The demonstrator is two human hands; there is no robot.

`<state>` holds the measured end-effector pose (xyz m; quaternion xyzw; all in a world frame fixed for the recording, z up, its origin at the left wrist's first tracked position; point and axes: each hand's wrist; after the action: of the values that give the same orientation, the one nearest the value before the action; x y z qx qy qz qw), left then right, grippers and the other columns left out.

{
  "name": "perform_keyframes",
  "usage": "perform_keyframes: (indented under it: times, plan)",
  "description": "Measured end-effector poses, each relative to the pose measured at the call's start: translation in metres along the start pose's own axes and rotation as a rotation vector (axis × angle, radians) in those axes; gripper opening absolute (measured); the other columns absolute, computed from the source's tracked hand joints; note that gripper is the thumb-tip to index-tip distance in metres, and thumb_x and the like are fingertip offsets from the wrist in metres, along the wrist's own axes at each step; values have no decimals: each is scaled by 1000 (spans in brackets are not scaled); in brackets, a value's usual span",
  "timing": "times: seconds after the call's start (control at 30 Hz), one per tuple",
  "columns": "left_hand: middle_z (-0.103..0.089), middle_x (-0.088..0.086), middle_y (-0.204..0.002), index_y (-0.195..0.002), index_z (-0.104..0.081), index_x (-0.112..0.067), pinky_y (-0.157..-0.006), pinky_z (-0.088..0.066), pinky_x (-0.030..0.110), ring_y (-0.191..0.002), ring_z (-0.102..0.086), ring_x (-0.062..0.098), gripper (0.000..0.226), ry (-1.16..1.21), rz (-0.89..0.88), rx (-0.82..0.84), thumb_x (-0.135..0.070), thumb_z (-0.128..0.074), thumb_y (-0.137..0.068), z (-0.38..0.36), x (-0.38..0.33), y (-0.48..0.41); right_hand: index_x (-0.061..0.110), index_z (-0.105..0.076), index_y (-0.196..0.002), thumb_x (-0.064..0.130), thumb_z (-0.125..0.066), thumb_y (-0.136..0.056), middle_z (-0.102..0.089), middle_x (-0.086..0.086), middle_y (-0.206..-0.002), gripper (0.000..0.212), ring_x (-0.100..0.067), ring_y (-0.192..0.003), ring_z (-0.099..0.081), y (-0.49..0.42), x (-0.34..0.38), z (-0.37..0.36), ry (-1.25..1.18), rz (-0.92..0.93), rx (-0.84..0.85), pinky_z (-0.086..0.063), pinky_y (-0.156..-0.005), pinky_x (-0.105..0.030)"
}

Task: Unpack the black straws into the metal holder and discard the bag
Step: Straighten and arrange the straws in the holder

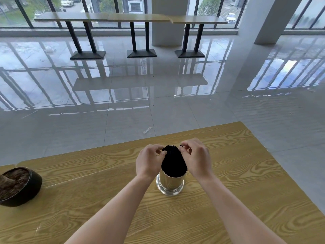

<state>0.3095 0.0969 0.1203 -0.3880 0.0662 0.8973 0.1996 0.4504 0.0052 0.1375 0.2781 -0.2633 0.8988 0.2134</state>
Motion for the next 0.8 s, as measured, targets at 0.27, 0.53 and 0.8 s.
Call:
perform_keyframes:
  times: [0.27, 0.53, 0.8]
  plan:
    - [-76, -11, -91, -99, -80, -30, -72, -57, 37, -86, -68, 13, 15, 92, 42, 42, -27, -67, -91, -2, 3, 3, 22, -72, -120, 27, -67, -94, -67, 4, -107, 27, -19, -109, -52, -35, 18, -15, 240, 205, 361, -48, -85, -33]
    - [-74, -11, -93, -100, -79, -32, -72, -57, 36, -87, -67, 13, 16, 69, 46, 42, -28, -66, -92, -2, 3, 3, 13, -77, -108, 14, -60, -98, -71, -3, -106, 20, -24, -107, -54, -45, 20, -20, 241, 195, 436, -44, -87, -30]
    - [-72, -12, -88, -101, -78, -32, -68, -54, 33, -83, -65, 12, 16, 67, 56, 42, -28, -65, -92, -3, 5, 4, 11, -78, -98, 13, -65, -94, -75, -7, -100, 14, -25, -101, -64, -52, 25, -13, 203, 174, 450, -51, -87, -34]
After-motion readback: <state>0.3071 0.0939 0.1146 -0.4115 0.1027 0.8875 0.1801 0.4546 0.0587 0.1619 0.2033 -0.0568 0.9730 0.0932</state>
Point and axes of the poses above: each hand's wrist, its own y-axis away from the middle knuckle, its own z-axis out of the back of the hand, x = y × z
